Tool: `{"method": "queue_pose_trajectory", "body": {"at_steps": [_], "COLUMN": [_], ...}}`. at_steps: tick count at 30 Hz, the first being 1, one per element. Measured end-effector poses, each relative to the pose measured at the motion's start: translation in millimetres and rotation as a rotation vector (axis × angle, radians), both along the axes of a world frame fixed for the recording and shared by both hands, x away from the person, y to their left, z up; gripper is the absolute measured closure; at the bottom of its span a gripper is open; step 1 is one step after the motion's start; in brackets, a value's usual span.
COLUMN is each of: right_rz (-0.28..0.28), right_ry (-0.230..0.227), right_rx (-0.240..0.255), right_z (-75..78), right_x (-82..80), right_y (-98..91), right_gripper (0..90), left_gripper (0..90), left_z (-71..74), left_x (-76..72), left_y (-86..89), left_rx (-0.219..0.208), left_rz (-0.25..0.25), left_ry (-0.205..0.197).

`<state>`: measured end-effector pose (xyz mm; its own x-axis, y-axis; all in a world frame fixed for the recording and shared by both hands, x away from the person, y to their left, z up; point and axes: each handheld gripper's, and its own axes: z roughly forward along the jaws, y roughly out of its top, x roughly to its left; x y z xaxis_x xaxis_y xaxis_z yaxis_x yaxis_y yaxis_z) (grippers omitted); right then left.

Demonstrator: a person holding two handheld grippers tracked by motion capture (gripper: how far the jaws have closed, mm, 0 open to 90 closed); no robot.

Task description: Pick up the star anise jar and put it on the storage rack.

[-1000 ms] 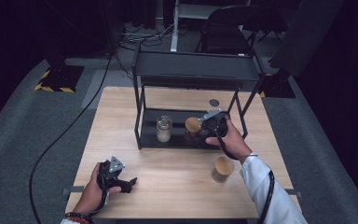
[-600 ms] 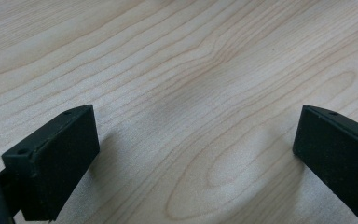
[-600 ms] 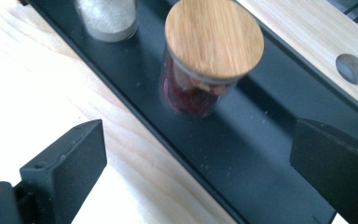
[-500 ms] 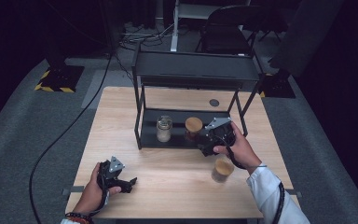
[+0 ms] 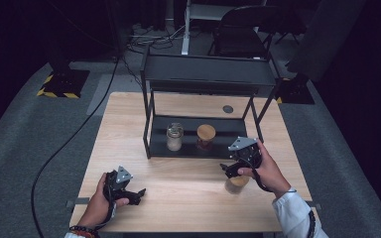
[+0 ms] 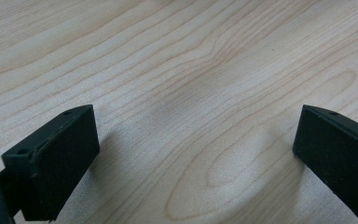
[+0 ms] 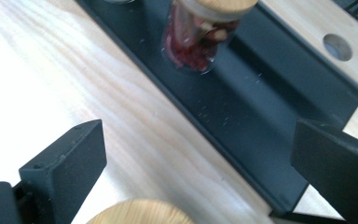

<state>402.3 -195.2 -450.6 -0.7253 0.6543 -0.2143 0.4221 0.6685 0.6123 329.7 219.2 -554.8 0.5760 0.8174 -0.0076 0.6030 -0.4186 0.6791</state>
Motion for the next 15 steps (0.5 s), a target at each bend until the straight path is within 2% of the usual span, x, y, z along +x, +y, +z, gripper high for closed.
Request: {"method": "queue_pose_trajectory", "body": {"at_steps": [5,8,15], "right_rz": [0.0,-0.001,0.001], "right_ry": [0.005,-0.006,0.0], "right_rx": [0.004,-0.01,0.028], "right_z": [-6.8,-10.6,-14.0], "right_x": [-9.8,-16.1,-26.0], "right_y": [-6.0,-9.6,-14.3], "right_gripper": [3.5,3.0,2.9], "left_gripper": [0.0,0.0,0.0], "left_z": [0.0,0.0,0.0], "left_x": [0.0,-0.1,-0.1], "left_y": [0.0,0.0,0.0], "left_rx": [0.0,0.0,0.0], "left_rz": [0.0,0.001,0.001], "left_ry": [0.0,0.001,0.001]}}
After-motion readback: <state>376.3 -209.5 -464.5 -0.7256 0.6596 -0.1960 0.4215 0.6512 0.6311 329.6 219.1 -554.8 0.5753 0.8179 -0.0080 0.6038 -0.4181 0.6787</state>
